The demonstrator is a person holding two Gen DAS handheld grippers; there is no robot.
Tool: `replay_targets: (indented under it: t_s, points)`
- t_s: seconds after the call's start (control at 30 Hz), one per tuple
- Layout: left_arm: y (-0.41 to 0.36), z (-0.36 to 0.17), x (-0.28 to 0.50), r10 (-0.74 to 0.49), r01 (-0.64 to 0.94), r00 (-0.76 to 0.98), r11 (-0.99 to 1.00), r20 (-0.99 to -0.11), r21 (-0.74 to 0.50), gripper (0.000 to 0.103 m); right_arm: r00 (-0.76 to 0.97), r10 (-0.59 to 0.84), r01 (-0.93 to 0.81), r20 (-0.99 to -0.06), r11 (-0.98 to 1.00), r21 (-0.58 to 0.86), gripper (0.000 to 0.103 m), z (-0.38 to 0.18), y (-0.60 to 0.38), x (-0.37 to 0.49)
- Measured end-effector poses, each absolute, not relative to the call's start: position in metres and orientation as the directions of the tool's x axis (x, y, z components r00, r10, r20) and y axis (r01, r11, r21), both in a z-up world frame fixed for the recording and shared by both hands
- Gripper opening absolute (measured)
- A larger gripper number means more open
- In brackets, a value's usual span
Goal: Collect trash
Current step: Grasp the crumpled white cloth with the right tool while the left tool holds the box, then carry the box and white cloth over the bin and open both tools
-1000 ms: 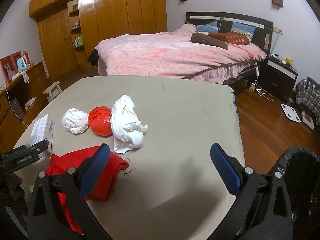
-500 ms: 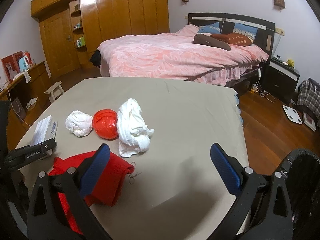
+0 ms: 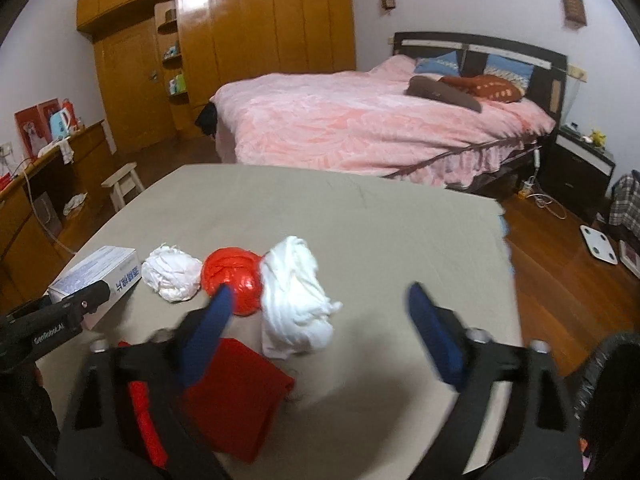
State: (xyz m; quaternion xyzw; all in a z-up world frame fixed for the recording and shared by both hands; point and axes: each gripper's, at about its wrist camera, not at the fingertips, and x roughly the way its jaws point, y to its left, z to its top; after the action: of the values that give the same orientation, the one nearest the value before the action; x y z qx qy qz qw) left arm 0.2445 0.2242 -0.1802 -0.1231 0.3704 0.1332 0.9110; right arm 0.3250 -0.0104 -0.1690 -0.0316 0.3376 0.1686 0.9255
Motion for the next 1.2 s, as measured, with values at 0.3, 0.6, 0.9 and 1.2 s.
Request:
replay_targets:
  t_s: [0.3, 0.6, 0.9, 1.2]
  points:
    - [0.224, -0.175, 0.235, 0.127, -0.325, 0.712, 0.931, -0.690, -0.164, 0.059, 0.618, 0.364, -0.404, -0.697, 0.907, 0.115, 0.029, -0.179, -0.001, 0.331]
    - [0.210, -0.148, 0.224, 0.086, -0.275, 0.759, 0.941, -0.645, -0.198, 0.059, 0.675, 0.407, -0.400, -0.616, 0.903, 0.159, 0.028, -0.139, -0.026, 0.305]
    - [0.170, -0.115, 0.216, 0.039, -0.187, 0.800, 0.964, -0.598, -0.187, 0.059, 0.725, 0.401, -0.376, -0.561, 0.912, 0.166, 0.028, -0.102, -0.061, 0.277]
    - [0.113, -0.088, 0.202, -0.054, -0.064, 0.826, 0.980, -0.560, -0.189, 0.059, 0.777, 0.349, -0.316, -0.524, 0.936, 0.155, 0.029, -0.077, -0.111, 0.237]
